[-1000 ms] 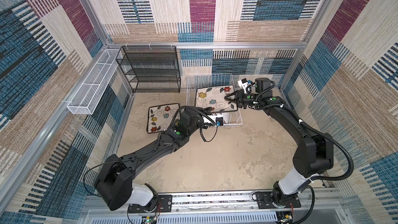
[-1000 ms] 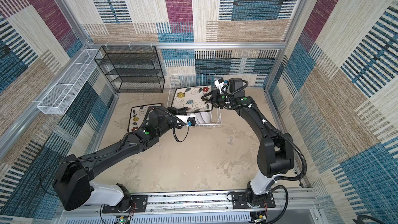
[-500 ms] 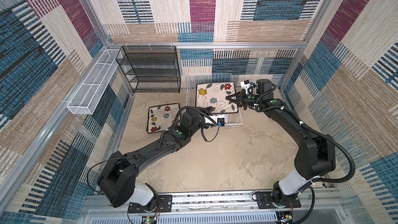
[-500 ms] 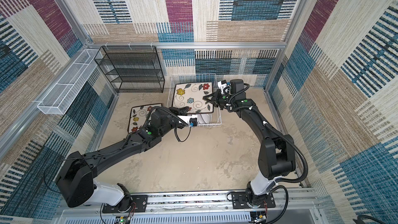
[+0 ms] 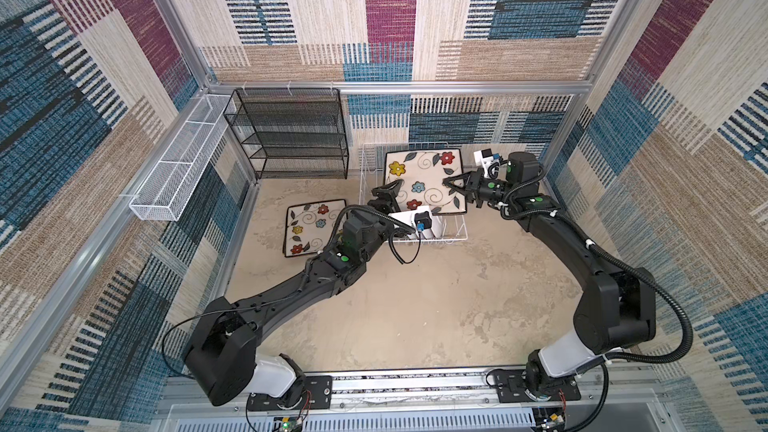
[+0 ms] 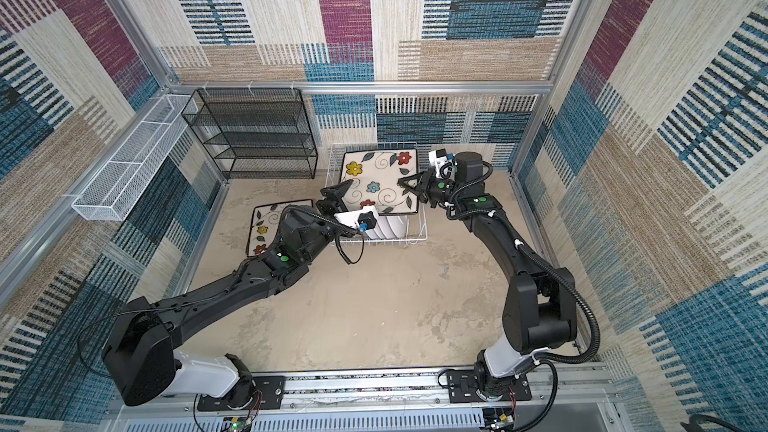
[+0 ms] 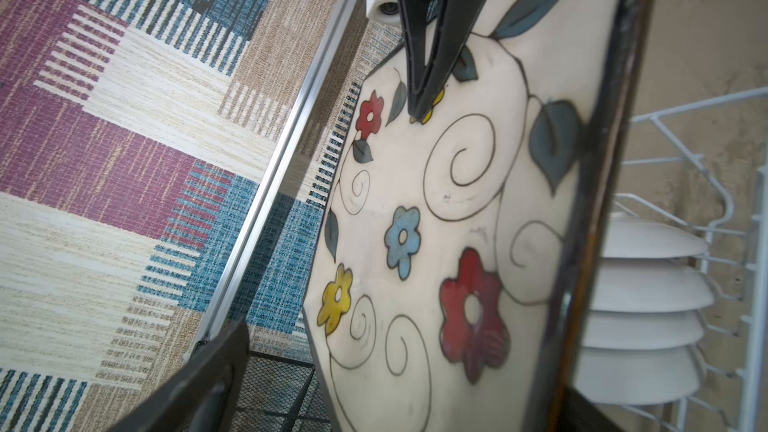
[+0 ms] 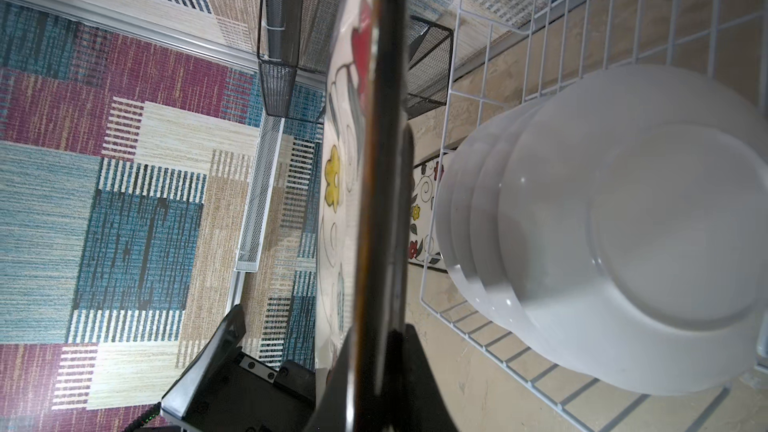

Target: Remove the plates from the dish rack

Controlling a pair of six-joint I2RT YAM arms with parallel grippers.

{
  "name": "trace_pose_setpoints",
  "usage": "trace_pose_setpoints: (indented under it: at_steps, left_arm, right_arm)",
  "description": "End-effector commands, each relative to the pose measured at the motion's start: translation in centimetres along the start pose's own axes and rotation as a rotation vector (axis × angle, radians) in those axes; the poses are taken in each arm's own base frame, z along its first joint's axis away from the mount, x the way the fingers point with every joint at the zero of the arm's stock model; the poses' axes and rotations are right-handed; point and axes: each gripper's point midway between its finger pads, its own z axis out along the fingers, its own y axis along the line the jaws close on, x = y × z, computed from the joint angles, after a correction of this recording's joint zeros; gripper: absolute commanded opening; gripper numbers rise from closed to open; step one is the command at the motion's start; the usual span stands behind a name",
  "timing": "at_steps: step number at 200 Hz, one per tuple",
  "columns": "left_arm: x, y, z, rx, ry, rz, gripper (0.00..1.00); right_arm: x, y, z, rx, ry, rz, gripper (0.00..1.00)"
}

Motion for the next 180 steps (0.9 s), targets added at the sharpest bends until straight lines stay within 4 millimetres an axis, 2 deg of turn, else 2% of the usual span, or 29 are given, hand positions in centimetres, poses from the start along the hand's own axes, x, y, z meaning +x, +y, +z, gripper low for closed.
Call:
trace_pose_setpoints:
  at_steps: [1, 52, 86, 145, 180]
  left_arm:
    - [-1.0, 2.0, -0.9, -0.057, -0.035, -0.122, 0.94]
    - [-2.2, 3.1, -3.0, 0.010, -0.053, -0.329, 0.95]
    - [-2.4, 5.6, -3.9, 0.003, -0.041, -0.537, 0.95]
    - [-1.0, 8.6, -2.9, 0.136, -0.010, -1.045, 0.95]
    - [1.0, 10.4, -1.7, 0.187, 0.013, -1.369, 0.94]
  right_arm:
    - [-2.2, 4.2, -1.2, -0.119, -0.084, -0.132, 0.00]
    - [-3.6, 4.3, -2.4, -0.107, -0.155, -0.148, 0.00]
    - [-3.7, 4.3, -2.8, -0.103, -0.176, -0.157, 0.00]
    - [-3.6, 4.4, -3.3, -0.096, -0.194, -0.182, 0.00]
    - [-3.3, 4.2, -3.2, -0.097, -0.178, -0.181, 0.00]
